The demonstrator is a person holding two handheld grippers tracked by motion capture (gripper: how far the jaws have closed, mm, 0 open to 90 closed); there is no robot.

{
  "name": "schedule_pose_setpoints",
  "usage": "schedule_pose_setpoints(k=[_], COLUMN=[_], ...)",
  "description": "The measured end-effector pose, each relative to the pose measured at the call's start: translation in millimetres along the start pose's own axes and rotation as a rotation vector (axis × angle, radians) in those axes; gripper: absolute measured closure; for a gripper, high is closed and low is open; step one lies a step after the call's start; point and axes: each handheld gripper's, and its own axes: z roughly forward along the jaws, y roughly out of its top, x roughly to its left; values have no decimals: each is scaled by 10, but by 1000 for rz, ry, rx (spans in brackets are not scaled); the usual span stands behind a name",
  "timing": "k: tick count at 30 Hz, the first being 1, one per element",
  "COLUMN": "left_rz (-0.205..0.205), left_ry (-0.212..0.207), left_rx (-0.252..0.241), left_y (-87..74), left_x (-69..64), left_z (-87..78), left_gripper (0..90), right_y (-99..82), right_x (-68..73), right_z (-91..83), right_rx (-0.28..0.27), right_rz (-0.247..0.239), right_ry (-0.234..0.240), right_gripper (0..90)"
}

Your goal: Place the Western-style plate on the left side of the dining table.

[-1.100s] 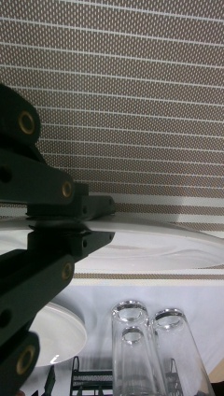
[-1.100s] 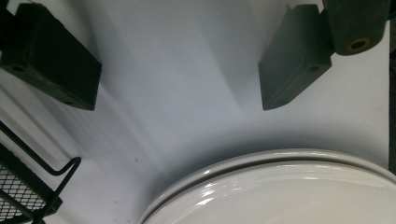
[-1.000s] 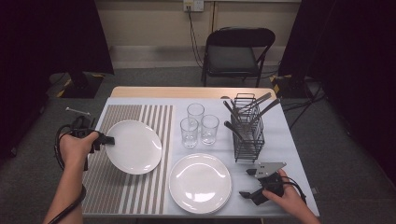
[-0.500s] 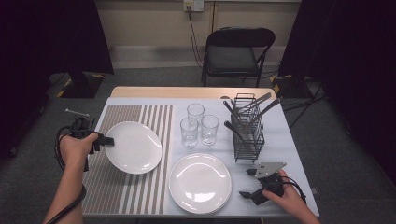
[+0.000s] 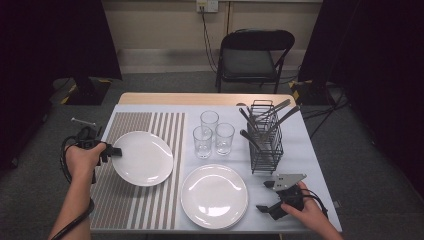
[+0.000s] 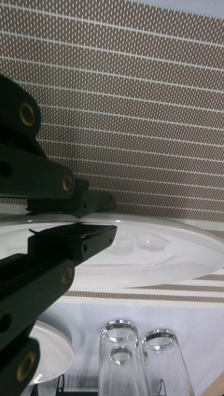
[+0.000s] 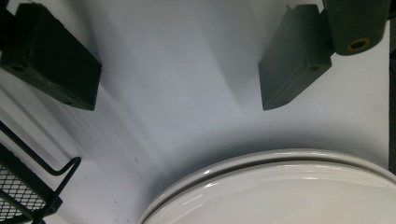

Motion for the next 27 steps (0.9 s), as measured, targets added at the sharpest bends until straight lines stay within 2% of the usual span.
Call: schedule_pose_setpoints(k=[4, 10, 15, 16, 18, 20, 21, 23, 24, 27], left_rz=[-17, -4, -15, -4, -11, 1, -15, -20, -19, -21], left_ry=[4, 22, 42, 37, 37, 49, 45, 66, 57, 64], left_rx=[-6, -1, -13, -8, -12, -8, -25, -33, -31, -38], left_y=[0, 3, 11, 14, 16, 19, 18, 17, 17, 17], left_x=[7, 20, 16, 26, 28, 34, 23, 16, 22, 26], left_z=[23, 31, 63, 64, 72, 78, 92, 111, 109, 118], left_gripper=[817, 808, 794, 792, 788, 785, 782, 776, 772, 770], right_y=[0, 1, 0, 0, 0, 0, 0, 0, 1, 0], right_x=[0, 0, 0, 0, 0, 0, 0, -1, 0, 0], right_z=[-1, -2, 0, -1, 0, -1, -1, -1, -2, 0], right_rx=[1, 2, 0, 1, 0, 1, 1, 0, 2, 0], right_rz=[0, 0, 0, 0, 0, 0, 0, 1, 0, 0], right_ry=[-2, -3, 0, -1, 0, -1, -1, 0, -2, 0], right_gripper=[121, 121, 120, 121, 121, 121, 121, 121, 121, 121])
